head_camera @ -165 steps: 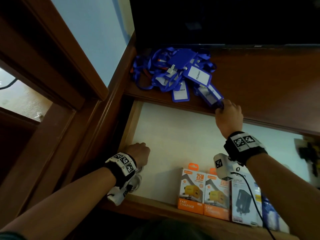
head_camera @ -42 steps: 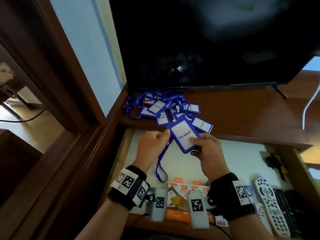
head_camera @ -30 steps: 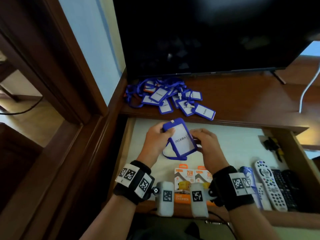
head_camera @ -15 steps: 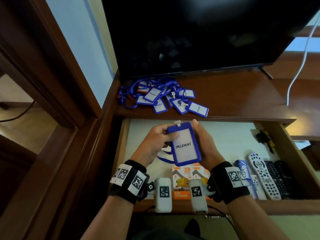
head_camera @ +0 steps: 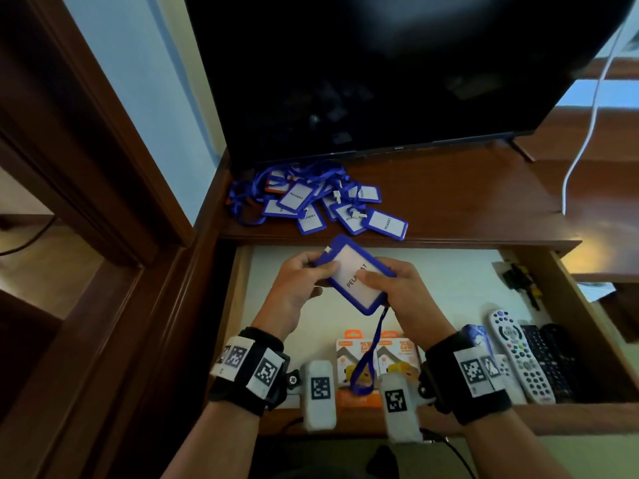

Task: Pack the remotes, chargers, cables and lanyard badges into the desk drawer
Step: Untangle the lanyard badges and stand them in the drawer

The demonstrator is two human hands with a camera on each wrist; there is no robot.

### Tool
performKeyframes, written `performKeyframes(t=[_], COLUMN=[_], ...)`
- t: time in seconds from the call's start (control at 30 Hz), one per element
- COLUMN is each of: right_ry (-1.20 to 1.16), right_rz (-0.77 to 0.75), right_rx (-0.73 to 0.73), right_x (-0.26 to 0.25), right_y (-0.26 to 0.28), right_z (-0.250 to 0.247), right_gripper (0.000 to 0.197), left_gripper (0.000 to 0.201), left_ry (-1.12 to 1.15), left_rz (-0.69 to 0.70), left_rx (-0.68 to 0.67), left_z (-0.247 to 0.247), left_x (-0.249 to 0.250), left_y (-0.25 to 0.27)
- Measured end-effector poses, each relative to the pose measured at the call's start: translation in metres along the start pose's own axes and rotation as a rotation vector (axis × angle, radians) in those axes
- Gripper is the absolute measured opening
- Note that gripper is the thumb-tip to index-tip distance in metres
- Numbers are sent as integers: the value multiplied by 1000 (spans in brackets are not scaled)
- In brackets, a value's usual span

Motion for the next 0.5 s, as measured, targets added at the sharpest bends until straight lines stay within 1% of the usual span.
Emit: performKeyframes(t=[0.1, 0.17, 0.27, 0.43, 0.5], right_ry=[13, 21, 45, 77, 92], right_rz=[22, 58, 101, 90, 87], right_rx=[-39, -75, -130, -161, -157], right_x=[-3, -2, -1, 0, 2], right_y=[2, 2, 2, 0, 0], right_z=[-7, -10, -11, -15, -16], right_gripper=[7, 6, 8, 11, 10], left_gripper=[24, 26, 14, 17, 19], left_ry=[44, 63, 64, 43, -2], left_rz=[-54, -77, -81, -108, -115], left_rx=[-65, -132, -221, -285, -259], left_z=[-6, -7, -8, -10, -12], left_x=[0, 0, 3, 7, 6], left_y=[-3, -5, -3, 1, 0])
Point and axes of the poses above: each hand's wrist, its own y-axis away from the middle knuckle, its own z-axis out of the palm, x = y × z, the point moved 5 cm from there along -y, towards the middle knuckle, and after that the axes turned 10 degrees about -x, right-handed, at the moved point
